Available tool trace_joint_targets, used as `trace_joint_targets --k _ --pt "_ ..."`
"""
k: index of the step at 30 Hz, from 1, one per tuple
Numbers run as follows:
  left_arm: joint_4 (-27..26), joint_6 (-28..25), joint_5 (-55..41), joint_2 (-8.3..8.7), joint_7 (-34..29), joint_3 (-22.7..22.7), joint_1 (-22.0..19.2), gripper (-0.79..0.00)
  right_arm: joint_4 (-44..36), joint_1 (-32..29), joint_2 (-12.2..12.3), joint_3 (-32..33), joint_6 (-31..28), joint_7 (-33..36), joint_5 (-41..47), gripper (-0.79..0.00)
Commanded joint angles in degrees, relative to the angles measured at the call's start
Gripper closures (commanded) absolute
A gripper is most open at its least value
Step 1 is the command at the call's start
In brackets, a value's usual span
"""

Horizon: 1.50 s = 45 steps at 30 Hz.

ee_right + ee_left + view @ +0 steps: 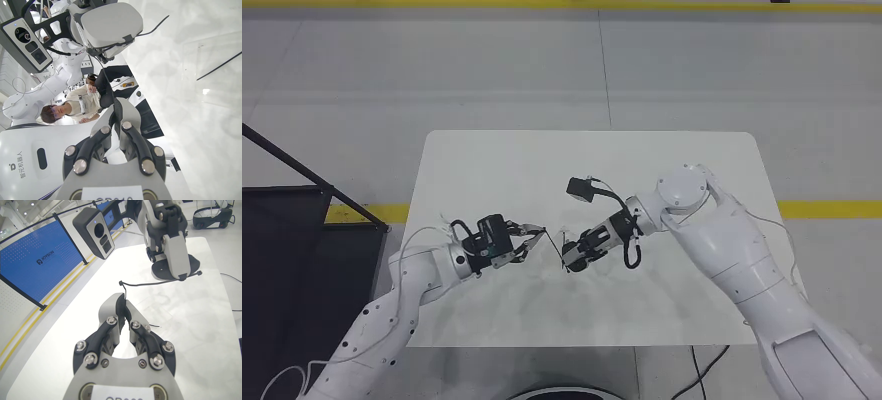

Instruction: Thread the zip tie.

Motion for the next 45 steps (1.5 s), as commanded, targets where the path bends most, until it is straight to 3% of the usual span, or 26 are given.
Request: trace_joint_targets --k 1,45 --pt "-0.1 0.1 0.0 0.03 0.1 0.0 0.1 0.000 0.1 0.0 0.0 0.0 -0.2 0.1 0.1 0.000" --pt "0.0 0.7 -0.4 0.41 -0.3 0.8 -0.2 0.000 -0.2 0.4 0.9 -1.4 -1.3 0.4 1.9 0.000"
